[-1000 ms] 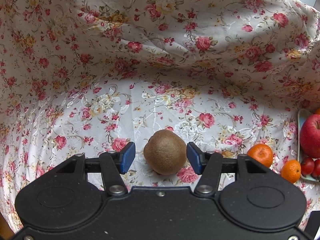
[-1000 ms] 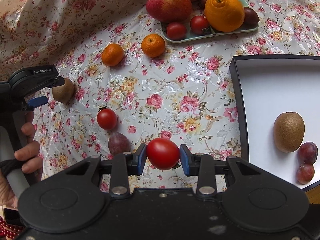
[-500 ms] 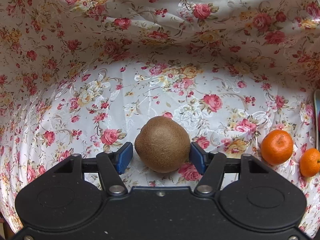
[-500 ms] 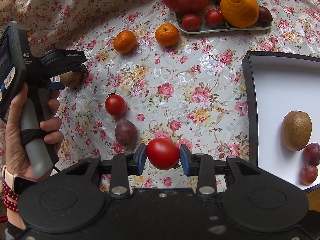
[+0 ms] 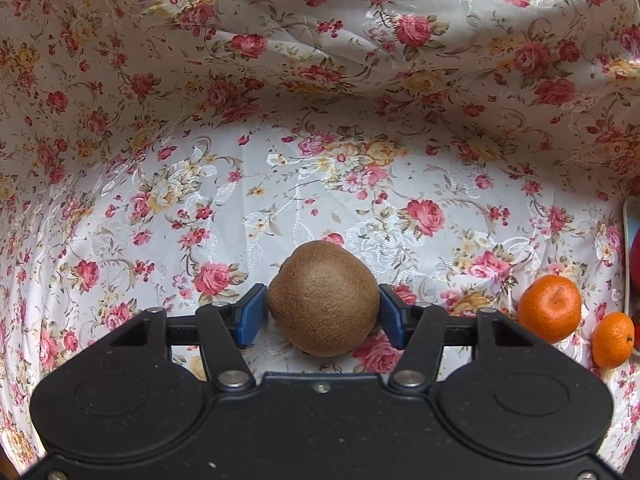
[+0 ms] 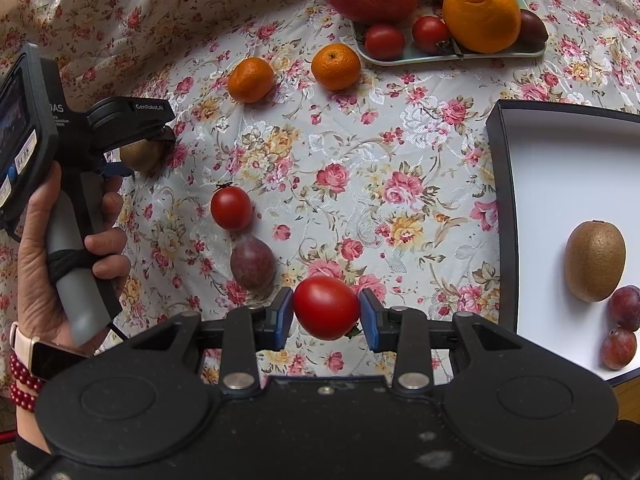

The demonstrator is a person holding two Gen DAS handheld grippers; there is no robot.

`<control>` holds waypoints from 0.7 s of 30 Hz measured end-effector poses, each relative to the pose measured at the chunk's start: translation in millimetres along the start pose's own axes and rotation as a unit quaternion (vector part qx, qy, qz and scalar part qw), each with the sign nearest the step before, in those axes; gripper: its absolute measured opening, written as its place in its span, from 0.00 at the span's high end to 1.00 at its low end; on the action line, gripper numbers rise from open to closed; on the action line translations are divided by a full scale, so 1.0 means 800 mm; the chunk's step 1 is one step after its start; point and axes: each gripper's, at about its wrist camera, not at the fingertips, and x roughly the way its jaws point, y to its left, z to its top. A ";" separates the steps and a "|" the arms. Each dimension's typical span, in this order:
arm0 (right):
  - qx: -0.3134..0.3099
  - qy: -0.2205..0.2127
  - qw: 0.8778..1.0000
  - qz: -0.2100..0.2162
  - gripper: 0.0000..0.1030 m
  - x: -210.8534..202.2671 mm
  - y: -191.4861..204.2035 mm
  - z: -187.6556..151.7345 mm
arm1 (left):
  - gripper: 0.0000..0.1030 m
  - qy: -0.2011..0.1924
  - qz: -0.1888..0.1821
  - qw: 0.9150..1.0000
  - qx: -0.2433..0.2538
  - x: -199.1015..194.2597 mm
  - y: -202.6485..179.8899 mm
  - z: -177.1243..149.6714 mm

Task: Organize fruits
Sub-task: 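Lower the left tool onto the brown kiwi and close it while the right tool holds the tomato, then lift the kiwi with the left tool while the right tool keeps holding the tomato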

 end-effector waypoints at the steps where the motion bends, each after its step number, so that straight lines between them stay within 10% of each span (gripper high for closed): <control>1: 0.001 0.000 1.000 0.001 0.64 0.000 -0.001 0.000 | 0.42 -0.001 -0.002 1.000 -0.001 -0.001 0.000 0.000; 21: 0.051 0.016 0.998 0.023 0.64 0.001 -0.010 0.011 | 0.42 0.098 -0.046 0.994 -0.026 -0.019 0.018 -0.028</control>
